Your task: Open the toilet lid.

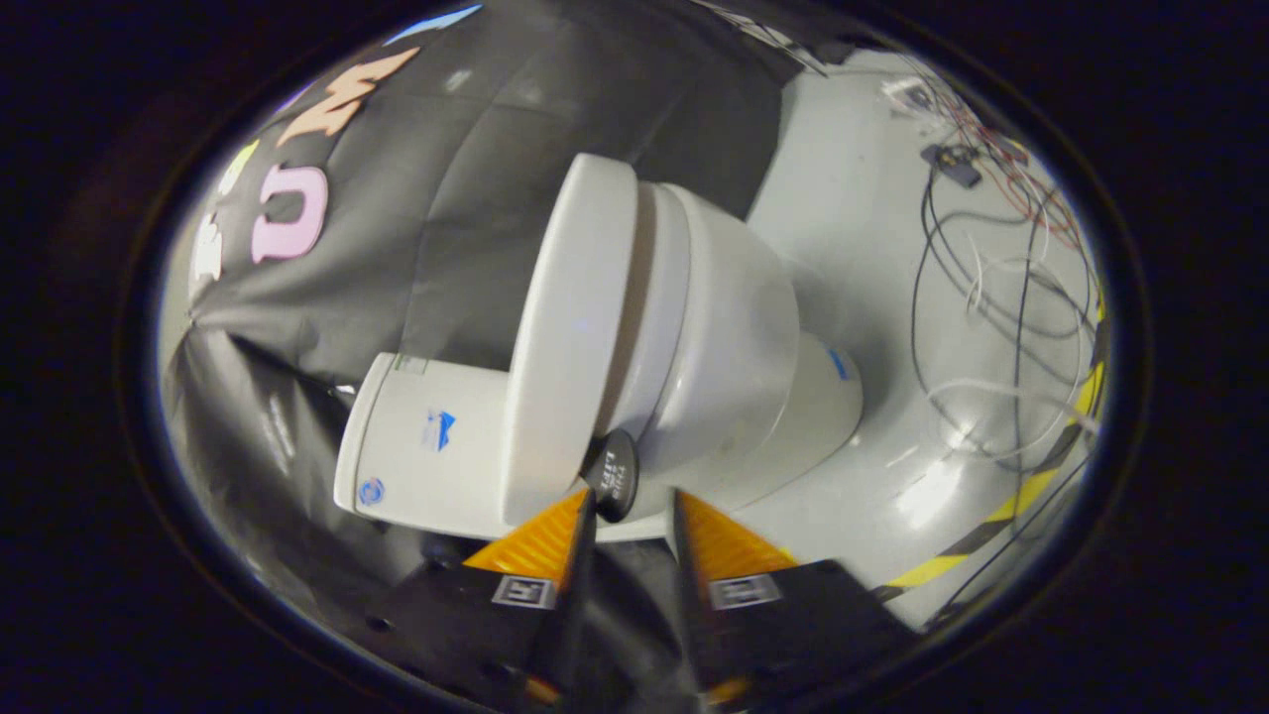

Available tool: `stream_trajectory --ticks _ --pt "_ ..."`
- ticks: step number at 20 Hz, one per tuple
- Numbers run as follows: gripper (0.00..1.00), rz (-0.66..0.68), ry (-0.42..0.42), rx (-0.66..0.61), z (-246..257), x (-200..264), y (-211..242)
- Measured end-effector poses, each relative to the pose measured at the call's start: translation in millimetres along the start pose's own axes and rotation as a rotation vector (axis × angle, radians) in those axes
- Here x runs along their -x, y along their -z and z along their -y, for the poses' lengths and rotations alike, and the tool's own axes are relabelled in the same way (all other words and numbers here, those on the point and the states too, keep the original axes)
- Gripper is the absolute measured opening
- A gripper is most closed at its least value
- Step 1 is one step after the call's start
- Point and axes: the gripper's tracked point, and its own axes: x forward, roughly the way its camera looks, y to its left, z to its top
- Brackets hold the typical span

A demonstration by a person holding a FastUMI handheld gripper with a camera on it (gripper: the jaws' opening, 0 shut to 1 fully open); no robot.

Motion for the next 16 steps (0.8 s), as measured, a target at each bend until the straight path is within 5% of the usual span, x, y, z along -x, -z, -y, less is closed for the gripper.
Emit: stream_trajectory --ticks 2,5,13,16 --pt "0.14 0.071 -0.039 -0.105 4.1 -8.3 -8.4" --pt "0.13 0.126 -0.092 -0.201 -1.7 -8.6 -10.1" --pt "0.08 0.206 -0.029 -0.203 -1.2 -7.6 -12.1" --pt "0.08 0.225 -0.064 -0.235 -9.8 -4.2 -14.9"
